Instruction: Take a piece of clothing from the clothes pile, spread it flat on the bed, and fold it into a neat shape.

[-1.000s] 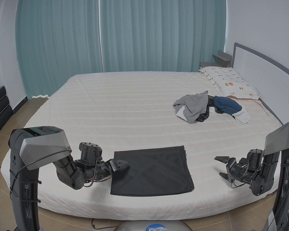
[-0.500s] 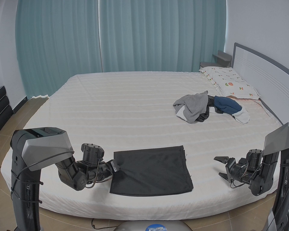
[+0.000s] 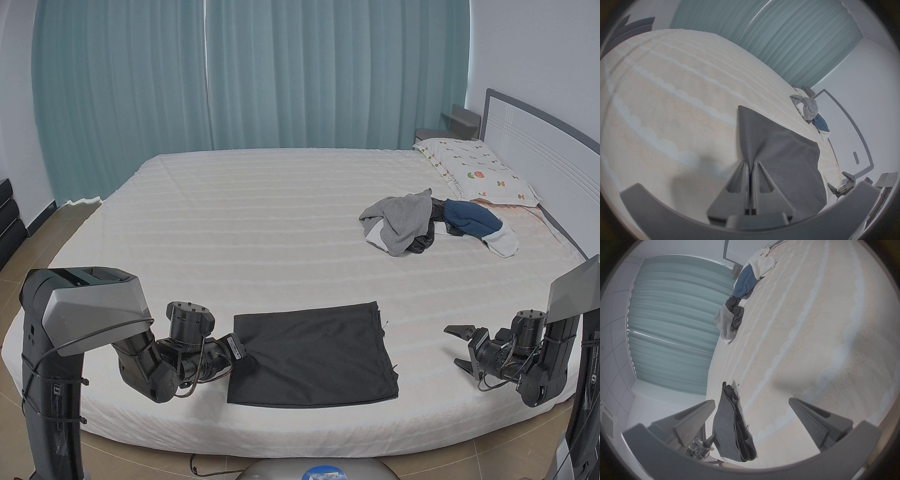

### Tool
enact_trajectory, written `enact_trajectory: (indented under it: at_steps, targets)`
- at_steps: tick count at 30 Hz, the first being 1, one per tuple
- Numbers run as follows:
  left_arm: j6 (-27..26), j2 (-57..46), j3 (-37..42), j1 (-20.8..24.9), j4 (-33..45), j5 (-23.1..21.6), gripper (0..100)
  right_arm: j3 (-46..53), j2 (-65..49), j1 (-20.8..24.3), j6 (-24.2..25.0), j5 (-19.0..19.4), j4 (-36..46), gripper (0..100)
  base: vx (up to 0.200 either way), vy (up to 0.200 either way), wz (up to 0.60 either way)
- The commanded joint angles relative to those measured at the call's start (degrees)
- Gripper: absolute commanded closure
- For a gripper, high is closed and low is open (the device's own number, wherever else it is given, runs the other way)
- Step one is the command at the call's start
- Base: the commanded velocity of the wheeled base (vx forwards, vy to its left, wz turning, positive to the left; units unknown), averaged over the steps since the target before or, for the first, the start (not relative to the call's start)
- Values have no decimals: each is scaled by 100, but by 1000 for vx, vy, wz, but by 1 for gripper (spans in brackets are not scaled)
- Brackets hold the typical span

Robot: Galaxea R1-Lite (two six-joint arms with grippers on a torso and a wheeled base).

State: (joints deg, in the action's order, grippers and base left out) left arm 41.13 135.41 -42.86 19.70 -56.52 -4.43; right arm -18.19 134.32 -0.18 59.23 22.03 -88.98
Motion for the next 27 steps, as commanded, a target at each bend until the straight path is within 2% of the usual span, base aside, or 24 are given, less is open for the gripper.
enact_trajectory:
  at_steps: [1,5,14,22,23,27]
  targets:
    - [0,-6,-3,8,0,12,100,0,-2,1,0,3,-76,0,0,0,0]
    - [18,-24,24,8,0,73,100,0,-2,1,0,3,-76,0,0,0,0]
    - [299,-147,24,-1,0,302,100,0,-55,133,0,-14,-76,0,0,200,0]
    - [387,-287,147,-1,0,302,100,-167,-46,519,-17,-691,-67,0,0,200,0]
    - [396,-296,173,-10,0,302,100,-229,-37,677,-26,-814,-67,0,0,200,0]
    - [404,-296,182,-28,0,302,100,-361,-11,959,-26,-981,-67,0,0,200,0]
